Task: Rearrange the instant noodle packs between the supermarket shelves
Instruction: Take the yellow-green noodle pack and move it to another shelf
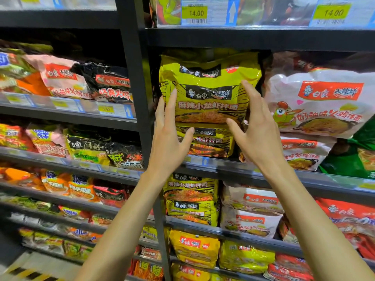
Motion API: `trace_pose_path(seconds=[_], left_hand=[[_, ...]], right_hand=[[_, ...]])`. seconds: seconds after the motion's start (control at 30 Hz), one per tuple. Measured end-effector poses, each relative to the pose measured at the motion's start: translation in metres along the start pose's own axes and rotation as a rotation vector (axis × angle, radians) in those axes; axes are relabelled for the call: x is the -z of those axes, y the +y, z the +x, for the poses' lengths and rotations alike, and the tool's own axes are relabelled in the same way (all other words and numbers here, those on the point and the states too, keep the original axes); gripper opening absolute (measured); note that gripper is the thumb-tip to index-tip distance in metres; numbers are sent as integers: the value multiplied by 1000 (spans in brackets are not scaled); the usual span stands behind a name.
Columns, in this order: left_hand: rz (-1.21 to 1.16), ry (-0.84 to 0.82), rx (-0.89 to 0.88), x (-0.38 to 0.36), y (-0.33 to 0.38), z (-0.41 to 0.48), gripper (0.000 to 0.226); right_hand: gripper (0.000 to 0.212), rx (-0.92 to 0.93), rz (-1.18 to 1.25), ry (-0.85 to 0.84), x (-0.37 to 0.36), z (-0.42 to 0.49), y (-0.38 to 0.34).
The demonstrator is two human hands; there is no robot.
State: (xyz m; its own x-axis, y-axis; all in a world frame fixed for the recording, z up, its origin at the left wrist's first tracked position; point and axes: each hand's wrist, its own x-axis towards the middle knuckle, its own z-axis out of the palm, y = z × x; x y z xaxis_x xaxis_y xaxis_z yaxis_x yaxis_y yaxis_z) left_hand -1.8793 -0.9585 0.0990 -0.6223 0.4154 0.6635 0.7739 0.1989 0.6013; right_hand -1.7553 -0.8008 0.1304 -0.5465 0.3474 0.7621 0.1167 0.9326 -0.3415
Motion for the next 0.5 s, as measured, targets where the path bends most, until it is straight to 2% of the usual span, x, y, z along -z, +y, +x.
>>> trace_pose_path(seconds=[0.23,0.5], left_hand=[[70,-42,4,7,4,-20,83],[128,-133,6,24,3,-28,68]], right_hand=[[74,2,-92,-50,15,-5,-5],[74,-14,-168,-125,30,-12,-14]])
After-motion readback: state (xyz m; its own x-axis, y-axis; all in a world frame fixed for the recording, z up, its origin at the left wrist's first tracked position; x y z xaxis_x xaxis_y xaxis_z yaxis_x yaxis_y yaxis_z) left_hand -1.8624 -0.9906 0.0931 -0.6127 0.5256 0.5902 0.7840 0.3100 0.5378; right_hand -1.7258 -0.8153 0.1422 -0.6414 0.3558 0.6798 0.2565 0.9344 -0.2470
